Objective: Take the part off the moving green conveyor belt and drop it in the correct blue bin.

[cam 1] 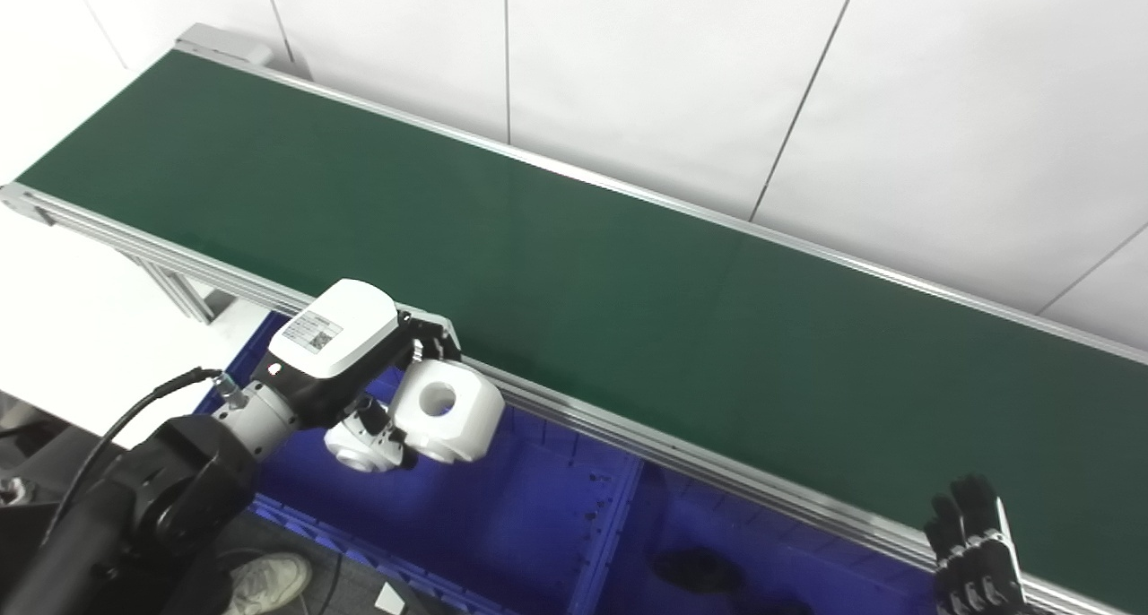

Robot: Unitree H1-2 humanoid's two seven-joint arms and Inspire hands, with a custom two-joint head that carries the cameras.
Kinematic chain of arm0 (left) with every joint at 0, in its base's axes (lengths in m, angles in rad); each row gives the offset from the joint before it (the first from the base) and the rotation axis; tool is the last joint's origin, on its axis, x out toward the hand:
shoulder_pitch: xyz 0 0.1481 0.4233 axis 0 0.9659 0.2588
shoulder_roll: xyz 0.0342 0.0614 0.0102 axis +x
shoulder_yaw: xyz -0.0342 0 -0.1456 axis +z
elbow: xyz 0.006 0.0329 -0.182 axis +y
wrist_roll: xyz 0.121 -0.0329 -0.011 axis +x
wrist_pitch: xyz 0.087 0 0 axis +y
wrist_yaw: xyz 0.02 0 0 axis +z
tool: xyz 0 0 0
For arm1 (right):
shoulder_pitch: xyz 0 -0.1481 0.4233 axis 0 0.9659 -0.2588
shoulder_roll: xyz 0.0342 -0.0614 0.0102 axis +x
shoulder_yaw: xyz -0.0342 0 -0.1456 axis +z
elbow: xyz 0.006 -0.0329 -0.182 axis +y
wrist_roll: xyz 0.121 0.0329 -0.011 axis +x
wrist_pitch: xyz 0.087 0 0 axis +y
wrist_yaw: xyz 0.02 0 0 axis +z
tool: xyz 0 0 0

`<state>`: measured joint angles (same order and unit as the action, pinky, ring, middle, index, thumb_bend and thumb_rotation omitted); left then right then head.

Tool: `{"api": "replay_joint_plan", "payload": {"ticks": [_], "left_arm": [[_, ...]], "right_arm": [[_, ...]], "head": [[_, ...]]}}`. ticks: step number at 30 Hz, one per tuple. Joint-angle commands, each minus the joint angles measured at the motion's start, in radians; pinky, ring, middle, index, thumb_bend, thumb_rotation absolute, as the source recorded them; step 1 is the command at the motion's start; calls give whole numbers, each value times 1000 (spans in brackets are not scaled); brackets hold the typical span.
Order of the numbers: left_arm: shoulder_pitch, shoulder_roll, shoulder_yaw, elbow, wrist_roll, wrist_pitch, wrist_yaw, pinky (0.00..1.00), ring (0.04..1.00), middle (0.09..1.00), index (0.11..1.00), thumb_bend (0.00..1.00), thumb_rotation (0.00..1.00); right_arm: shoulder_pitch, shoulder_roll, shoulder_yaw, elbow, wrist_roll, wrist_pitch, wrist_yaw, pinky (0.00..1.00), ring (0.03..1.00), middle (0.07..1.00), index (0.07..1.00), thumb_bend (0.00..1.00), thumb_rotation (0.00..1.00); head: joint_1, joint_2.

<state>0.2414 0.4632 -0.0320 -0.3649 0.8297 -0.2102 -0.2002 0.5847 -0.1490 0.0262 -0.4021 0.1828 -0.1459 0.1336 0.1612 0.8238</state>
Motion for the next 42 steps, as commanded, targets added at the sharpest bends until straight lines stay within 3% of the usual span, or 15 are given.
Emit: {"api": "replay_joint_plan", "payload": {"ticks": [1, 3, 4, 5, 9, 17, 20, 24, 26, 30, 32, 33, 34, 38, 42], "left_arm": [[-26, -1, -2, -35, 36, 14, 13, 409, 468, 467, 517, 523, 0], [-30, -8, -17, -42, 60, 22, -1, 431, 499, 555, 499, 523, 46], [-30, -9, -26, -47, 73, 28, -16, 440, 507, 574, 569, 727, 44], [-31, -8, -40, -53, 93, 34, -38, 456, 526, 597, 622, 856, 55], [-30, 3, -70, -67, 163, 45, -88, 612, 690, 736, 745, 969, 251], [-30, 24, -68, -101, 114, 41, -162, 811, 840, 871, 879, 1000, 490], [-40, 51, -80, -107, 61, 22, -202, 874, 877, 914, 913, 1000, 505], [-51, 82, -93, -104, -2, -4, -226, 882, 908, 958, 926, 1000, 509], [-52, 85, -89, -117, -67, 4, -238, 876, 912, 963, 929, 1000, 522], [-26, 39, -43, -153, -331, 36, -201, 862, 919, 964, 937, 1000, 578], [-12, 18, -24, -172, -435, 65, -196, 865, 930, 980, 965, 1000, 611], [-4, -5, -16, -184, -502, 90, -191, 841, 936, 990, 982, 984, 628], [1, -21, -7, -189, -563, 108, -186, 828, 948, 995, 991, 954, 643], [5, -99, 17, -214, -745, 203, -166, 975, 998, 1000, 1000, 888, 755], [-5, -142, 29, -244, -893, 304, -163, 999, 1000, 1000, 1000, 917, 866]], "right_arm": [[-3, 2, 1, -11, -2, -26, 8, 1000, 1000, 1000, 1000, 840, 998], [-3, 5, 1, -9, 1, -30, 8, 1000, 1000, 1000, 1000, 833, 998], [-2, 8, 1, -9, 1, -30, 8, 1000, 1000, 1000, 1000, 829, 994], [0, 9, 1, -9, 2, -31, 8, 1000, 1000, 1000, 1000, 825, 991], [4, 16, 3, -16, -4, -28, 4, 998, 1000, 1000, 1000, 819, 988], [5, 30, 3, -28, -2, -13, 2, 999, 1000, 1000, 1000, 835, 977], [4, 29, 3, -29, -7, -13, 3, 1000, 1000, 1000, 1000, 839, 984], [3, 30, 5, -32, -11, -11, 0, 1000, 1000, 1000, 1000, 835, 985], [5, 32, 7, -36, -14, -8, -2, 1000, 1000, 1000, 1000, 839, 983], [12, 54, 26, -50, -33, 9, -13, 1000, 1000, 1000, 1000, 849, 978], [16, 70, 40, -60, -53, 19, -22, 997, 1000, 1000, 1000, 847, 977], [16, 80, 47, -62, -65, 20, -26, 984, 1000, 1000, 1000, 847, 972], [17, 92, 57, -63, -81, 20, -31, 974, 996, 1000, 1000, 852, 964], [17, 139, 101, -51, -165, 13, -51, 939, 986, 1000, 1000, 867, 942], [9, 183, 152, -36, -254, 6, -71, 948, 991, 1000, 1000, 870, 956]], "head": [[-1, 1], [-3, 0], [-4, 0], [-4, 0], [-11, 1], [-14, 2], [-16, 4], [-21, 6], [-36, 8], [-149, 17], [-244, 21], [-256, 22], [-331, 21], [-469, 14], [-558, 18]]}}
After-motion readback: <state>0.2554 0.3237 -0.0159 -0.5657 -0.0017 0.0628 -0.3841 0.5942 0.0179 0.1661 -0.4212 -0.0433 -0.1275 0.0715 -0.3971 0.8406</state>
